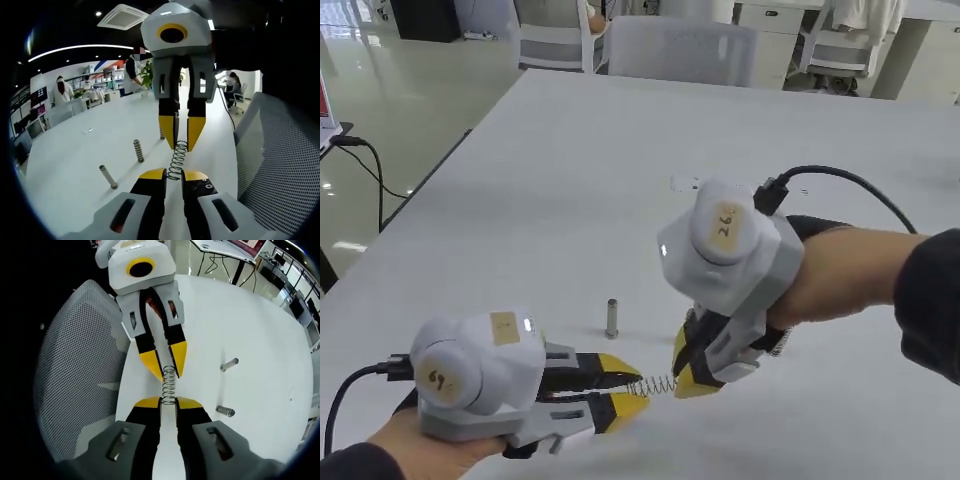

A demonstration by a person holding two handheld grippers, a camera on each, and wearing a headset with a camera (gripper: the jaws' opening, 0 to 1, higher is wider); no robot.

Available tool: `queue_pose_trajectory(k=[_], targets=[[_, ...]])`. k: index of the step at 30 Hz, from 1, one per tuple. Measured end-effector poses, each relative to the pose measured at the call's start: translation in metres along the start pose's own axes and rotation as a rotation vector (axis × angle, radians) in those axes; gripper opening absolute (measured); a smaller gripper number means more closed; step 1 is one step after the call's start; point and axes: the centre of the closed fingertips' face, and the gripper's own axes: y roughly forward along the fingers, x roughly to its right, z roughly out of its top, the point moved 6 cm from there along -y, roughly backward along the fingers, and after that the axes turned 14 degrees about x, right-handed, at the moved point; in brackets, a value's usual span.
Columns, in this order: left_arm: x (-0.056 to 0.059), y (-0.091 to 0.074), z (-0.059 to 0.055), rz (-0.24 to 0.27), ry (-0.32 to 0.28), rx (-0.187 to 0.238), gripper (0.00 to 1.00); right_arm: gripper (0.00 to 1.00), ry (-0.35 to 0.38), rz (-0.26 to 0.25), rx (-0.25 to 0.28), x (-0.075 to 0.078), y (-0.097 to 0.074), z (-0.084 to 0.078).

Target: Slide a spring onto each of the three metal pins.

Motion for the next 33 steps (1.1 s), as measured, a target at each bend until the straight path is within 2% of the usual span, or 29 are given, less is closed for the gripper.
queue_pose_trajectory(k=[7,20,28,33], targets=[[0.001,0.001,-0.001,-0.004,0.0,-0.001,0.09,0.13,-0.019,-0.015,0.025,-0.002,-0.007,0.012],[0.004,0.001,0.002,-0.01,-0.006,0.014,0.08,0.13,-0.054,-0.022,0.071,-0.004,-0.008,0.033],[0.004,0.003,0.005,-0.005,-0.016,0.035,0.08,0.13,-0.077,-0.024,0.082,-0.003,-0.007,0.041],[0.004,0.004,0.006,-0.003,-0.018,0.043,0.08,0.13,-0.071,-0.013,0.075,-0.004,-0.004,0.039]])
